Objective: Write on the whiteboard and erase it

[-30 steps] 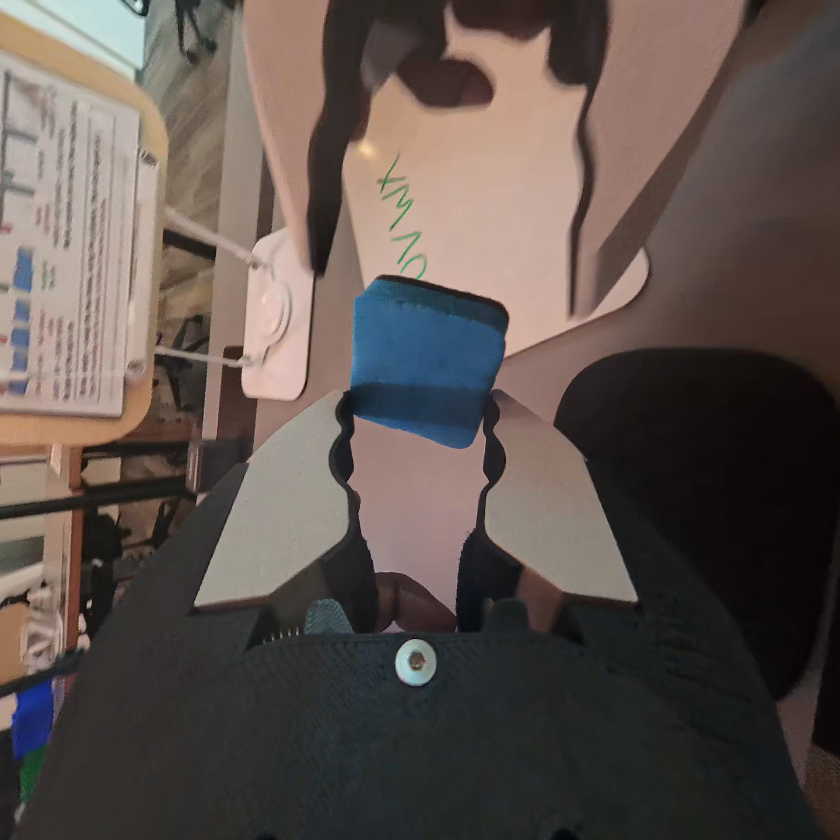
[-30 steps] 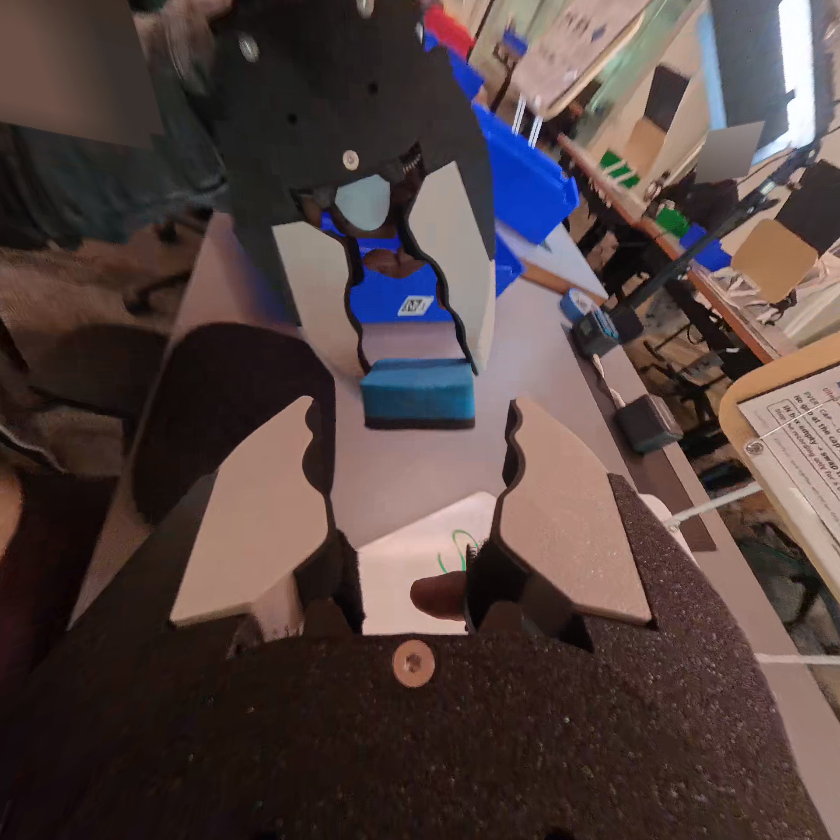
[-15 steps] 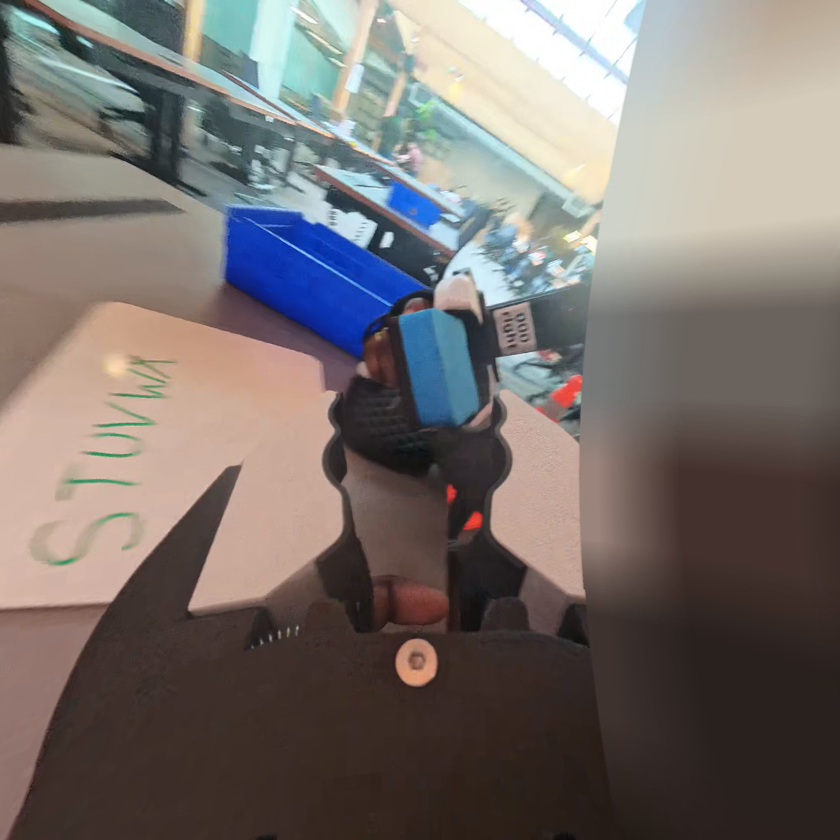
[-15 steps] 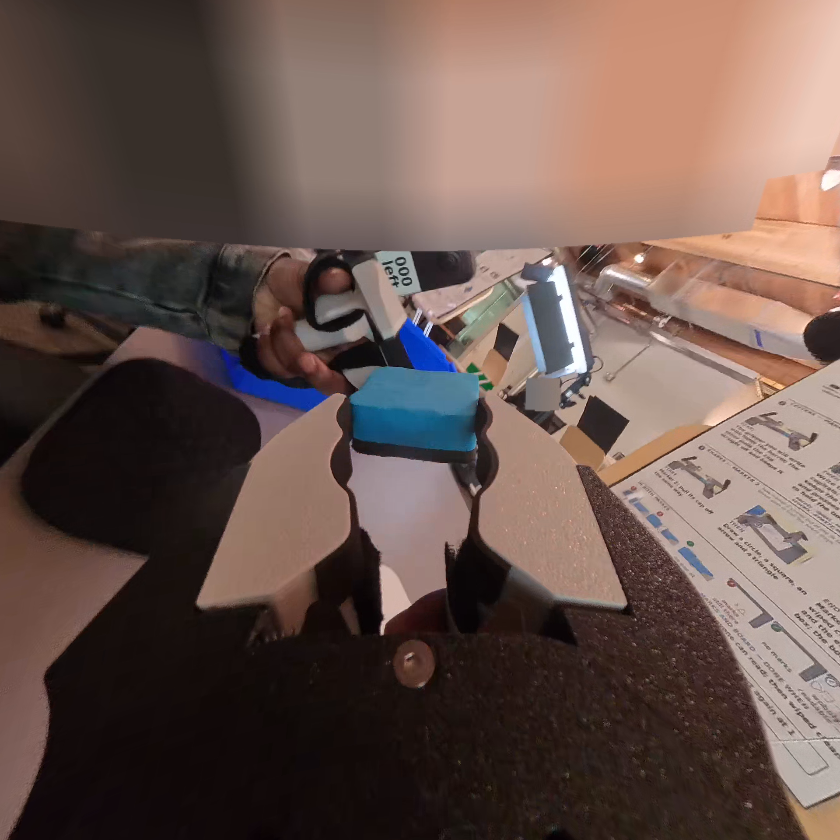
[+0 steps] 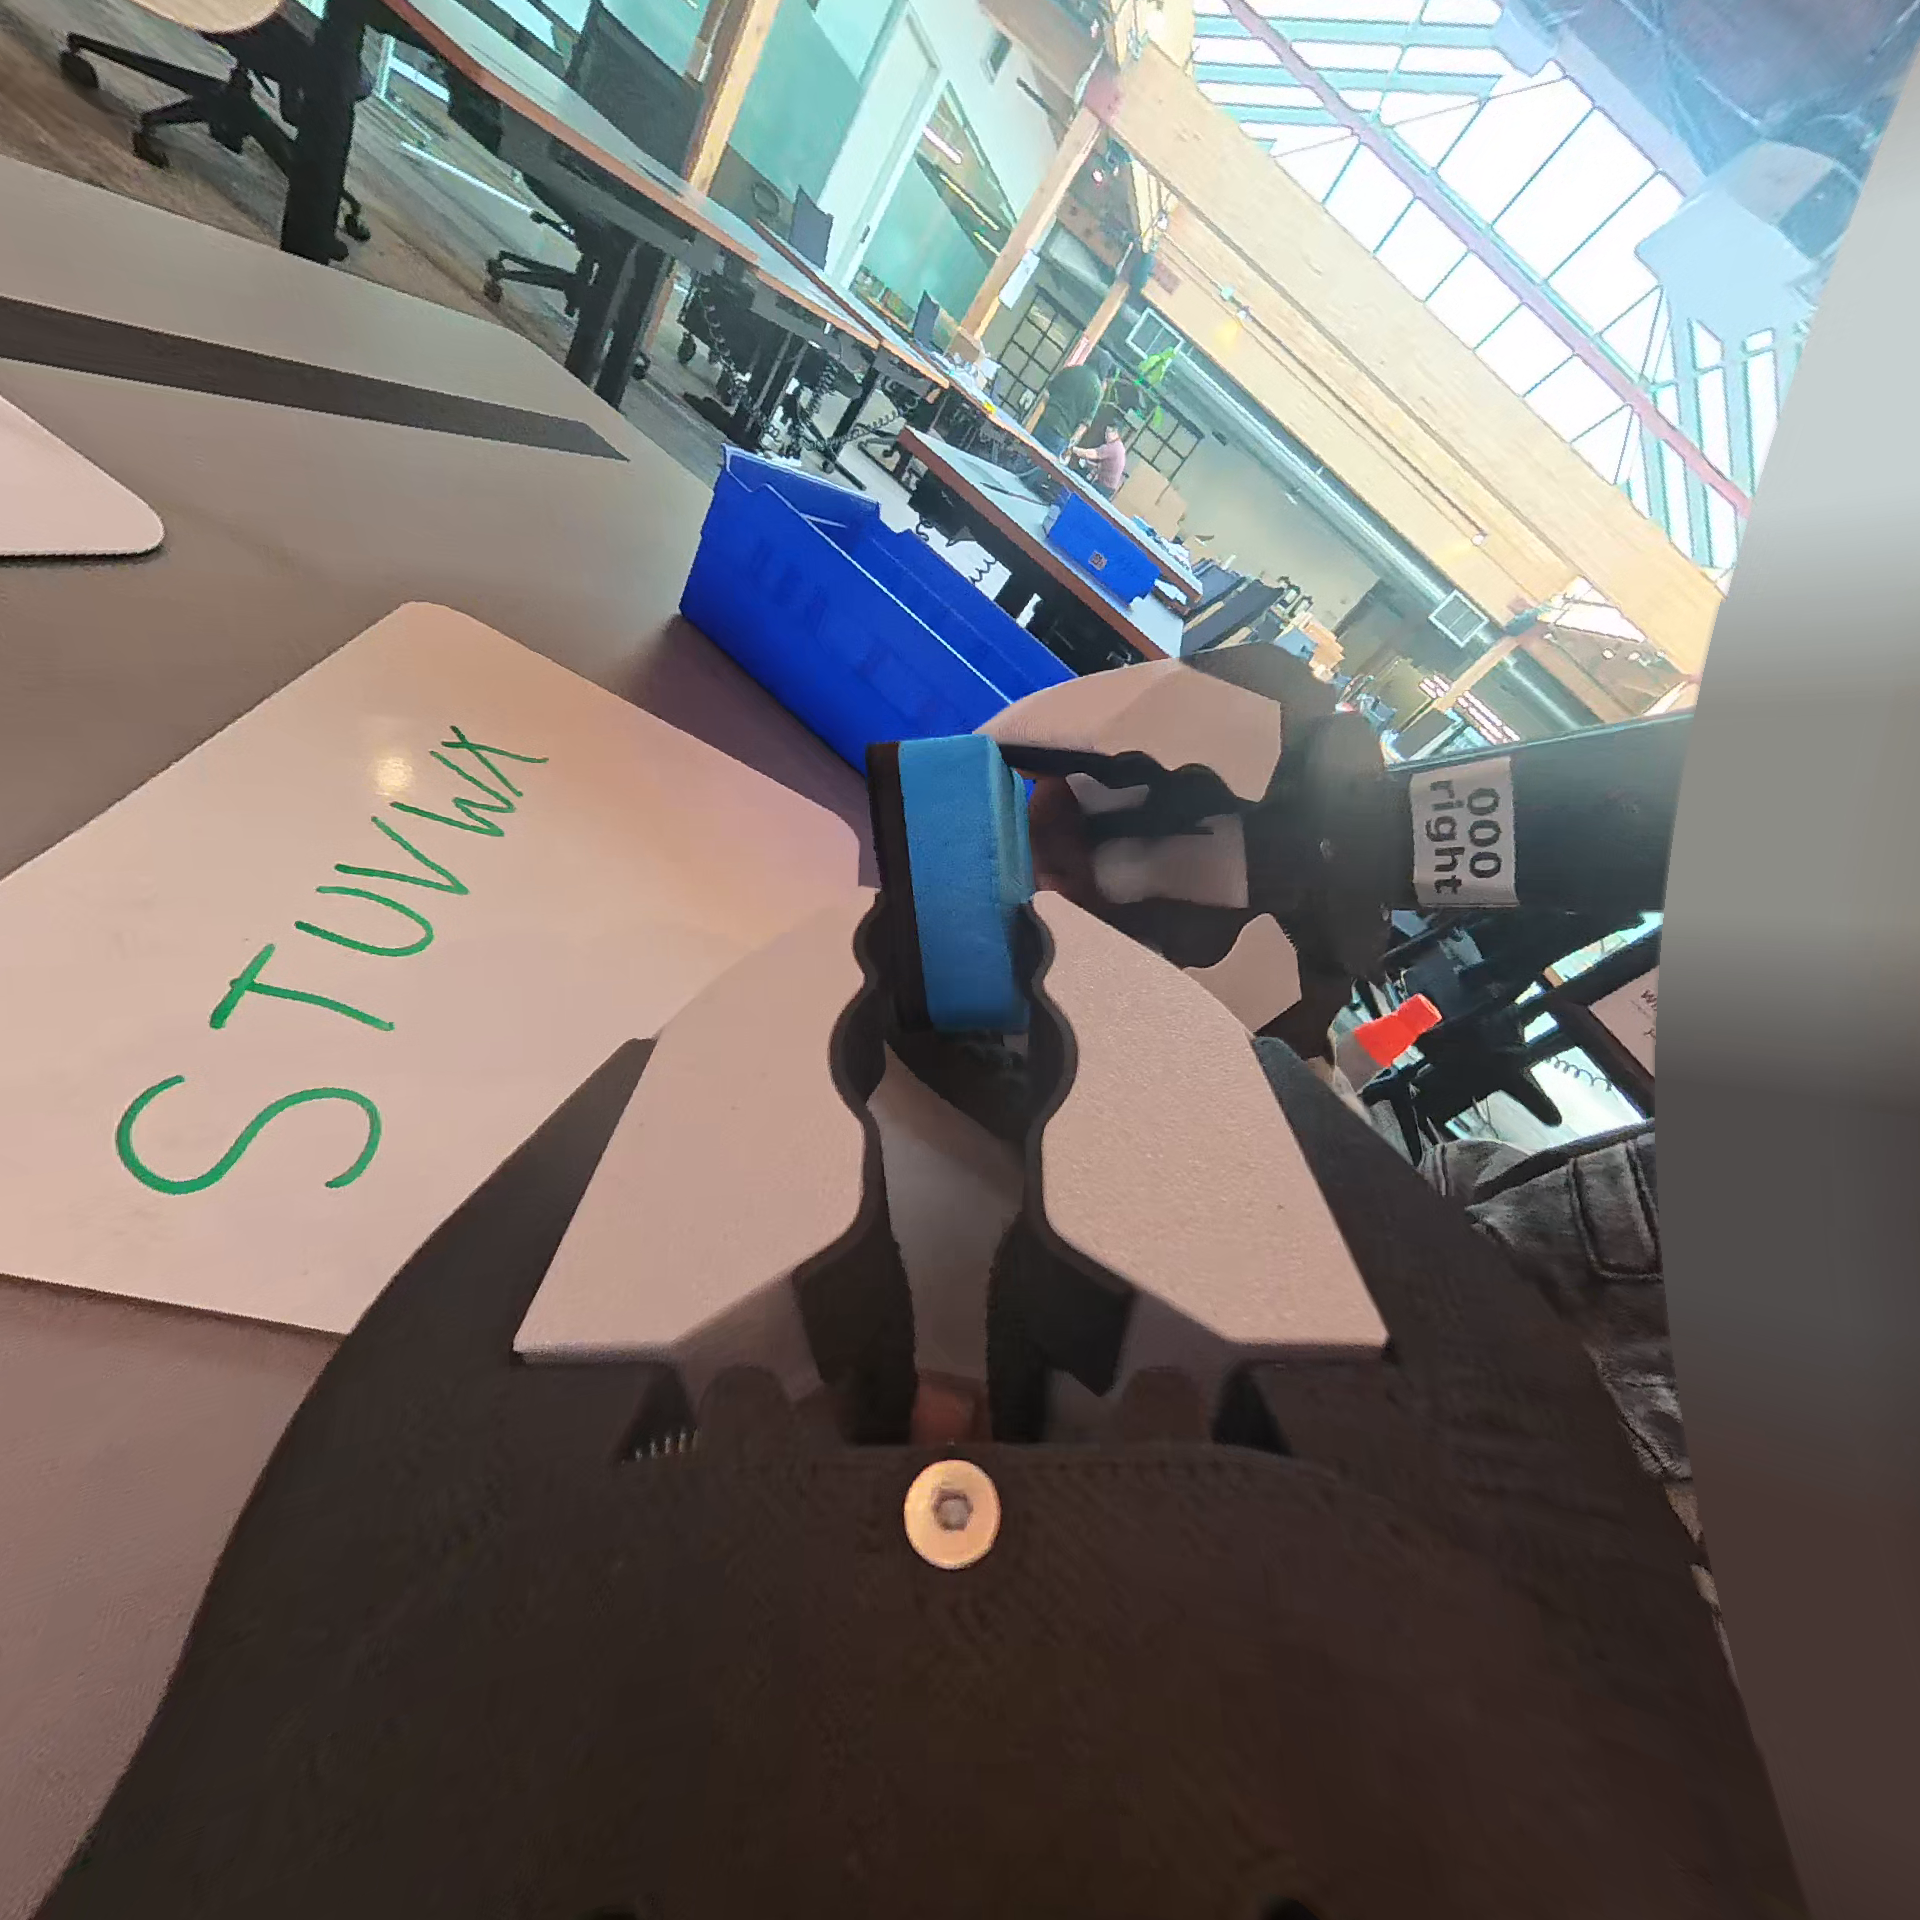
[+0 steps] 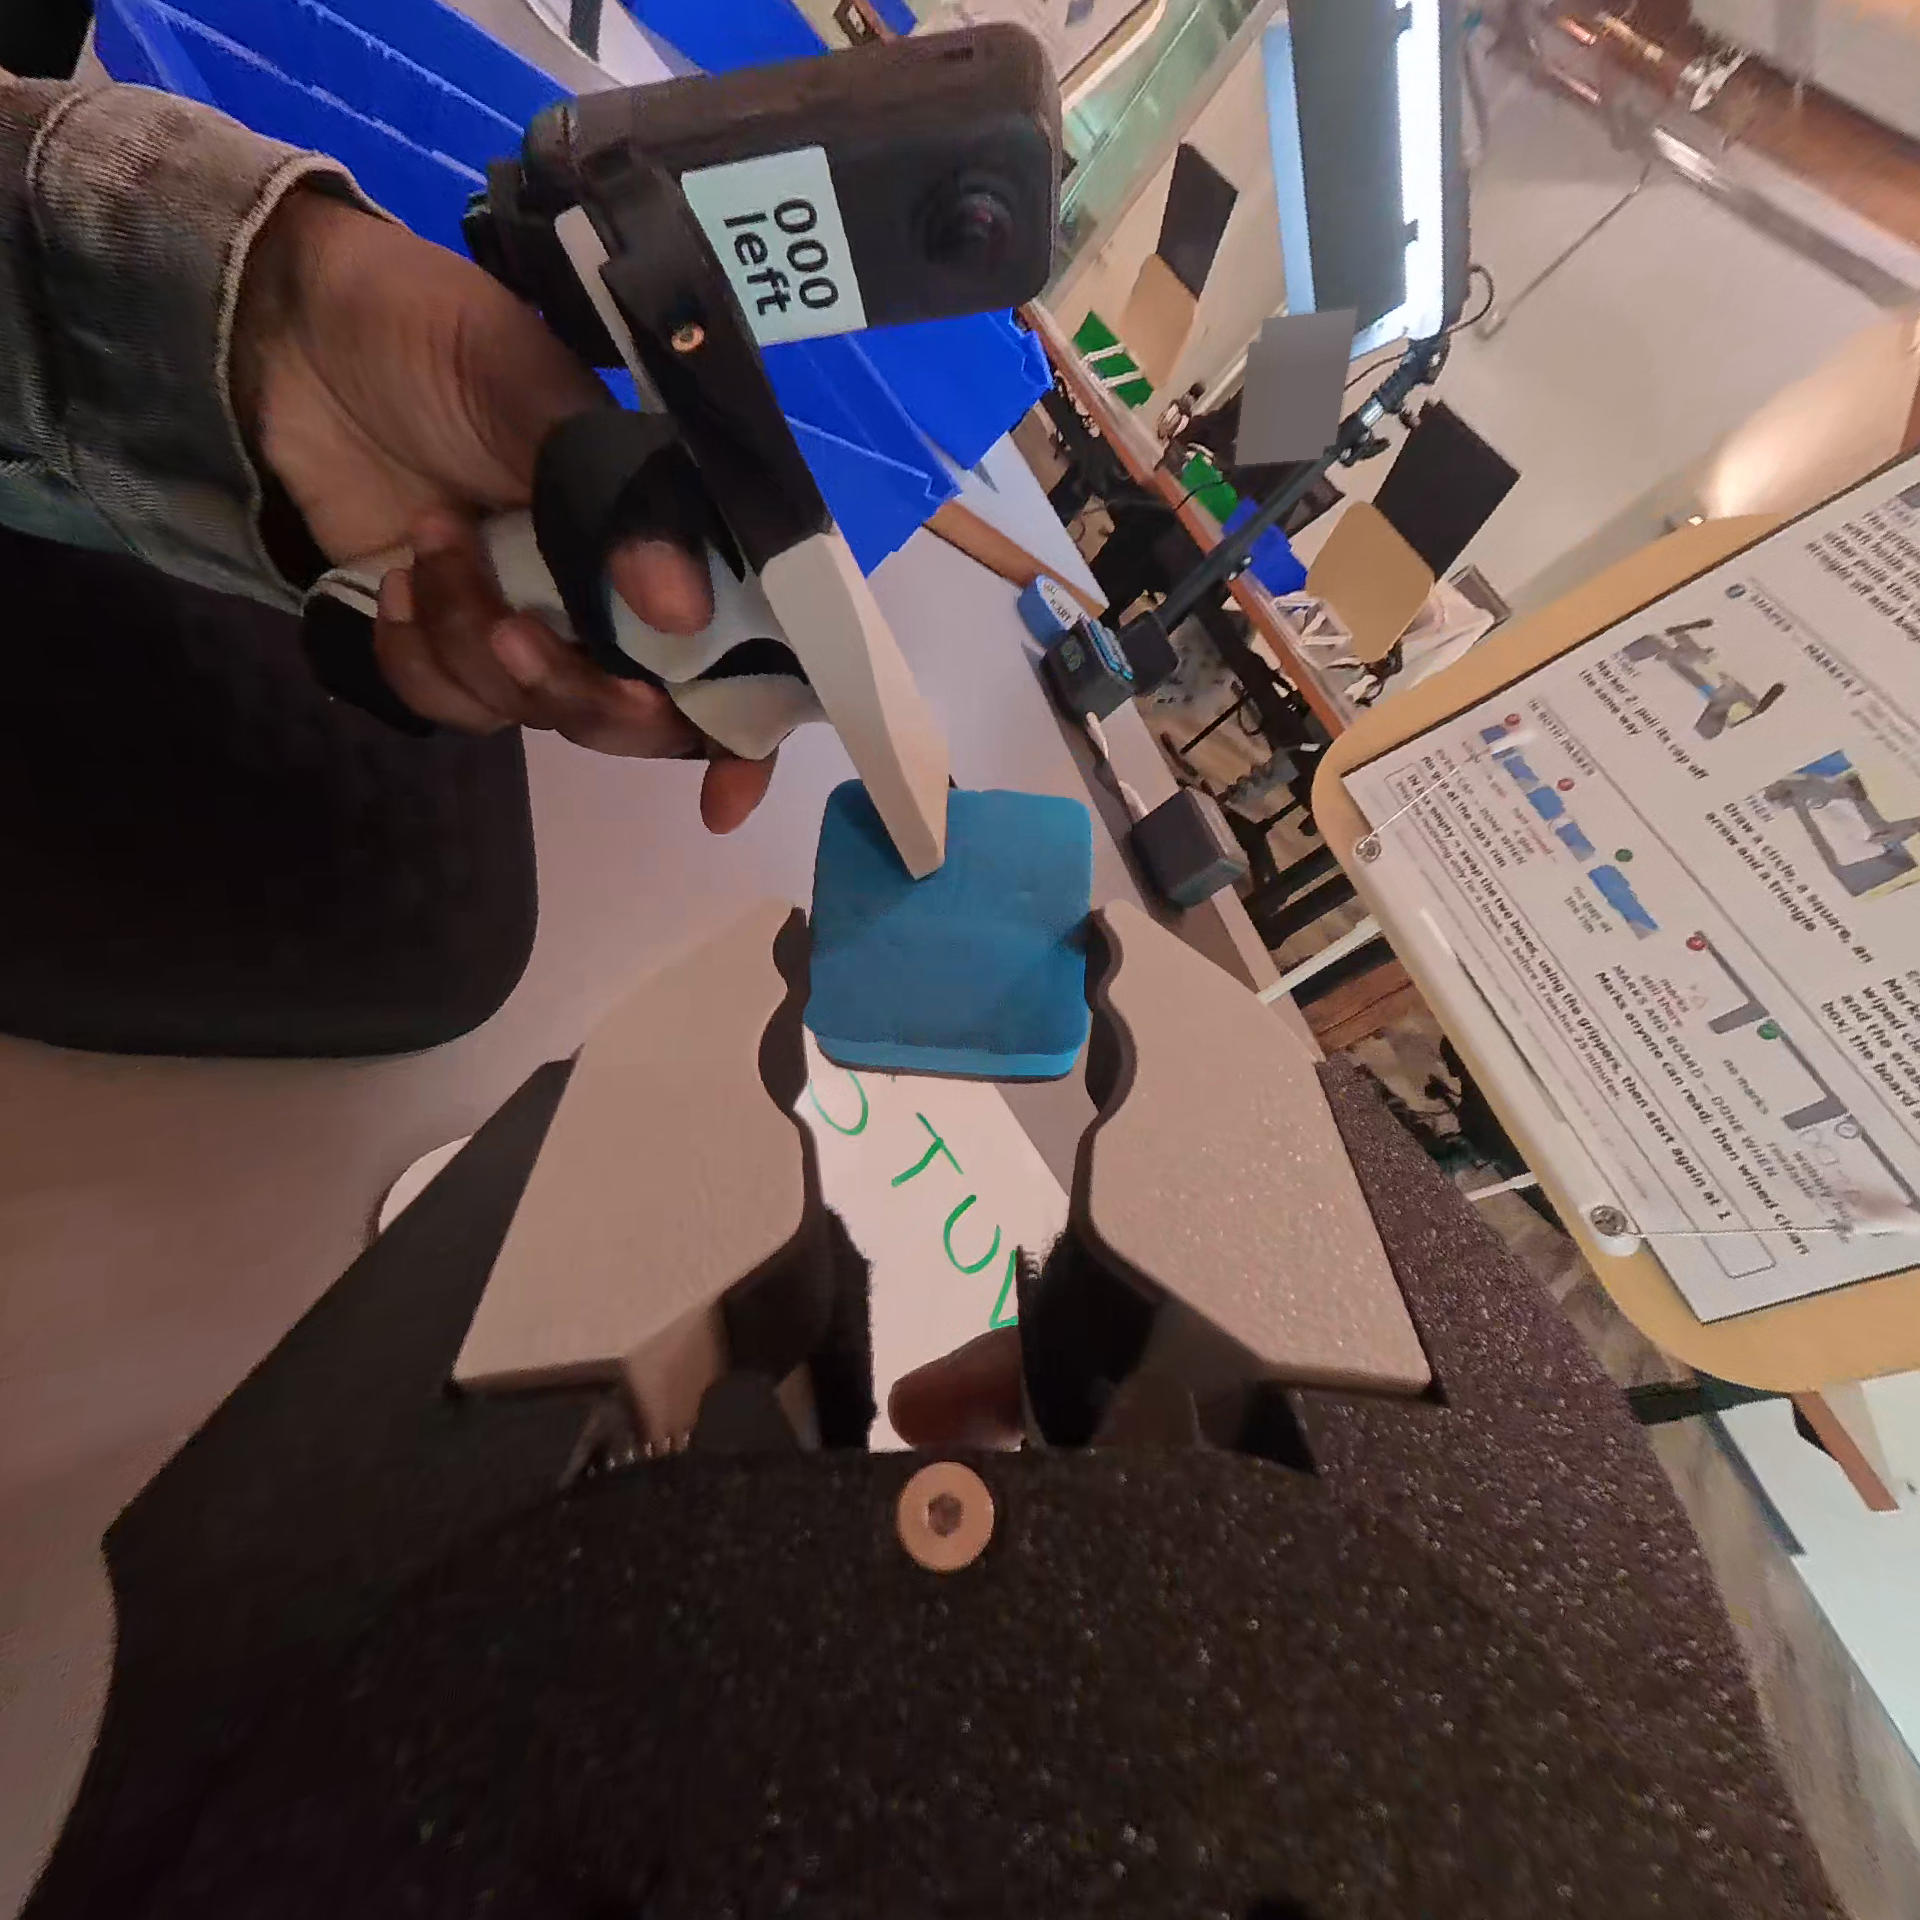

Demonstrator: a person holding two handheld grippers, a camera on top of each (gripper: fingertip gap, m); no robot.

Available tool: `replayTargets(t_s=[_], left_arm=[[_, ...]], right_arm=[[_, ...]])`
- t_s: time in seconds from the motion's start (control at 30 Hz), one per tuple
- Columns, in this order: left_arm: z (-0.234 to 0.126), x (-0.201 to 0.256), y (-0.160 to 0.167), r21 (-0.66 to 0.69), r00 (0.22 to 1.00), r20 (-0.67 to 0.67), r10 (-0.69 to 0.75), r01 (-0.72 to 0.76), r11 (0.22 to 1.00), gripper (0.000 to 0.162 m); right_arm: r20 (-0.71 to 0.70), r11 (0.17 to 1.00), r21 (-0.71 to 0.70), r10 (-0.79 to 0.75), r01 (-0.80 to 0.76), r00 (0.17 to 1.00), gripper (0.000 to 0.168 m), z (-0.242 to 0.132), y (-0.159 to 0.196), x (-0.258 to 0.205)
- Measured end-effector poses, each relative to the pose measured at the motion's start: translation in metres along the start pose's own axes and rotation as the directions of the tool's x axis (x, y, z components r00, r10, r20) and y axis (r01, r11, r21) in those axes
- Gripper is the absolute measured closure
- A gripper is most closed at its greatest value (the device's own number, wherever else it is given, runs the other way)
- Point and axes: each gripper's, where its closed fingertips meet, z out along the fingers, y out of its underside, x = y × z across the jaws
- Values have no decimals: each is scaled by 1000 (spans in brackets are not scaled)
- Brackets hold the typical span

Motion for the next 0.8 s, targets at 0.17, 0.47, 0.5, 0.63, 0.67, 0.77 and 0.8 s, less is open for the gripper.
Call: replayTargets(t_s=[0.17,0.47,0.5,0.63,0.67,0.77,0.8], left_arm=[[3,-8,6,-51,1000,-6,-5,5,999,139],[-20,-142,40,-517,869,340,359,-146,844,162],[-18,-142,48,-540,878,319,358,-141,830,162],[-17,-145,64,-595,879,294,376,-140,792,161],[-18,-147,69,-614,880,289,378,-133,778,161],[-19,-147,78,-646,887,265,378,-128,752,162],[-19,-147,78,-651,880,263,394,-140,746,162]], right_arm=[[38,998,-33,61,-60,997,118,2,10,-2],[198,790,-397,571,-467,797,118,37,107,-20],[209,780,-418,581,-465,786,118,42,111,-24],[210,768,-496,559,-405,802,119,57,125,-32],[211,764,-512,554,-392,805,119,61,128,-33],[202,749,-550,548,-369,811,119,72,137,-33],[181,735,-559,559,-384,809,119,77,140,-29]])
